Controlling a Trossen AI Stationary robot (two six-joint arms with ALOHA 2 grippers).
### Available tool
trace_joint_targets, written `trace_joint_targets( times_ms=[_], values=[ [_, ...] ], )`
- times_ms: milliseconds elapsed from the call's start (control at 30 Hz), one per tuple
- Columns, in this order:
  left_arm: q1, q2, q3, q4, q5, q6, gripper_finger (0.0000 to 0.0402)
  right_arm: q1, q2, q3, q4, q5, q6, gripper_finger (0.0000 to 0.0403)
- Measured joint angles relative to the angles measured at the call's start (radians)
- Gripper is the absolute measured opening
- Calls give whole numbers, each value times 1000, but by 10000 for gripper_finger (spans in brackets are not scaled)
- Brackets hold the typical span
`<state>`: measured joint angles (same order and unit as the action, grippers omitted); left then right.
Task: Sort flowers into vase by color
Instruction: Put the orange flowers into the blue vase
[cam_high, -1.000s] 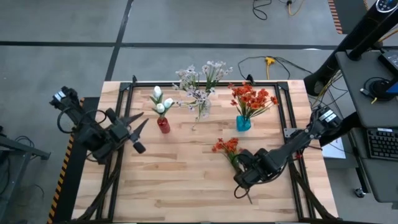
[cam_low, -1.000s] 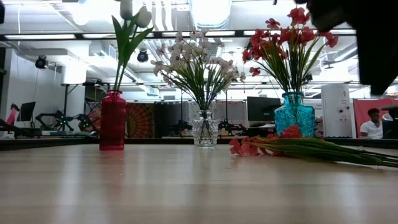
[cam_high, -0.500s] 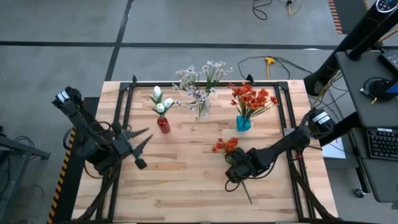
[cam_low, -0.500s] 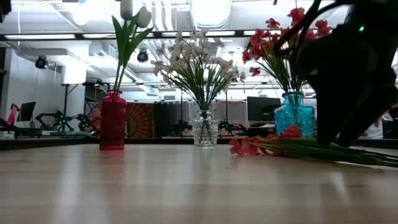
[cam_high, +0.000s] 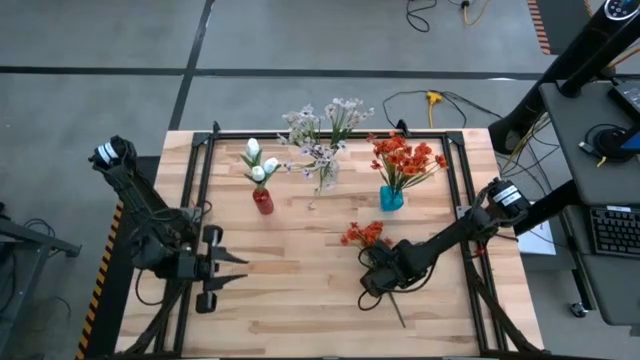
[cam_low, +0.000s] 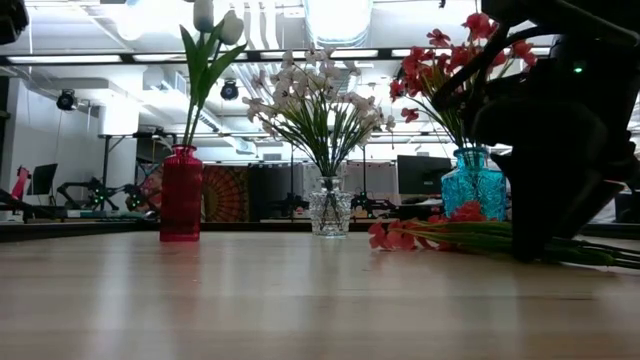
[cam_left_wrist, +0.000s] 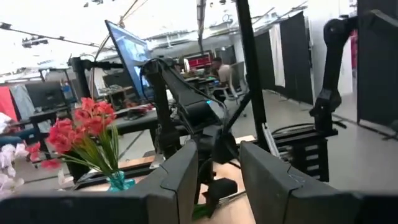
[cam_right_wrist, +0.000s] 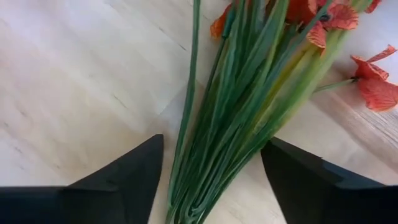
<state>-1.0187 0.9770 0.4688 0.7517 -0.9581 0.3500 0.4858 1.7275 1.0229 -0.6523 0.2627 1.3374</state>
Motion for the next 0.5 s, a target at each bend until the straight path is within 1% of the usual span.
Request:
trace_joint_targets(
  times_ms=[100,267,500],
  values=[
    [3,-7,1,5,-18,-18,105,0,0,0,1,2,4,231],
    [4,-11,6,5,-133,-23,105,0,1,0,7,4,5,175],
    [4,-11,2,3,-158,-23,105,0,2,0,12,4,5,101]
  ],
)
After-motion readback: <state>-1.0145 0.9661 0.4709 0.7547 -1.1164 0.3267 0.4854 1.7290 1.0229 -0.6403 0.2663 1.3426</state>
